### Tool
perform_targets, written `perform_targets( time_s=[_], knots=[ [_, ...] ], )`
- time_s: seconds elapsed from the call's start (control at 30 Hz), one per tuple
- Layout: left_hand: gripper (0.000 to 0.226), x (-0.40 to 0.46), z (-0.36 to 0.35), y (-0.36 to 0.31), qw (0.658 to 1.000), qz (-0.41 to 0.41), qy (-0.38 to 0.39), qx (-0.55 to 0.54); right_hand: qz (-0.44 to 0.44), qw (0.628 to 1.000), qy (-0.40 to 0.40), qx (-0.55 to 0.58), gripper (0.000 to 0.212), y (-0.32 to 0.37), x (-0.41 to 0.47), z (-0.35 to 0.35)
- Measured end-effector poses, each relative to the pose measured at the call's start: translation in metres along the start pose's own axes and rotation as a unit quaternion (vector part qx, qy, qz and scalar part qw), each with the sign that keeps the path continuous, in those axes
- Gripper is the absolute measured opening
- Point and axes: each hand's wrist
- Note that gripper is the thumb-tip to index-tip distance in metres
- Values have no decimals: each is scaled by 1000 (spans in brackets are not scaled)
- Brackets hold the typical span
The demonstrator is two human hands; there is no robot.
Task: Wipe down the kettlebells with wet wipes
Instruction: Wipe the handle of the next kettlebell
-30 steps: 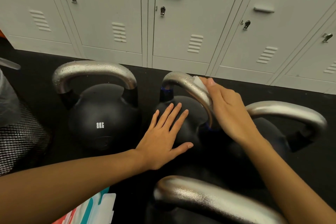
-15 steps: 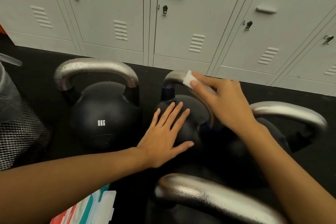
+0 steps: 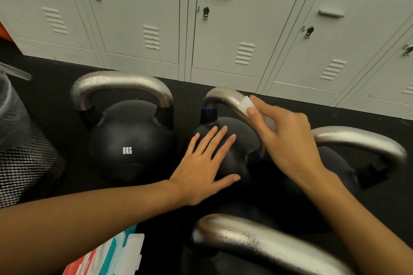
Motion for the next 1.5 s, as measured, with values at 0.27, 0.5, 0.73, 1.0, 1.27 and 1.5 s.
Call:
perform_targets(
  time_s=[0.27, 0.5, 0.73, 1.0, 1.27, 1.5],
  knots=[
    [80, 0, -2, 0, 1000, 1, -9, 8, -218, 933, 252, 135, 40, 29, 65, -5],
    [80, 0, -3, 0, 1000, -2, -15, 16, -263, 887, 335, 176, 38, 28, 76, -1],
    [80, 0, -1, 0, 1000, -3, -4, 4, -232, 912, 321, 106, 43, 19, 71, 11],
    [80, 0, -1, 0, 1000, 2, -4, 3, -66, 977, 201, -9, 50, 37, 71, -10],
    [80, 0, -1, -1, 1000, 0, -3, -4, -6, 990, 137, -34, 43, 3, 23, 19],
    [80, 1, -3, -2, 1000, 7, -17, -1, 56, 986, 88, -127, 48, 18, 22, 12]
  ],
)
Point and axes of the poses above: each hand's wrist, its own x-axis towards the middle knuckle, its own z-axis out of the back of the hand, y = z × x, and after that the axes turned 14 degrees about -z, right-handed
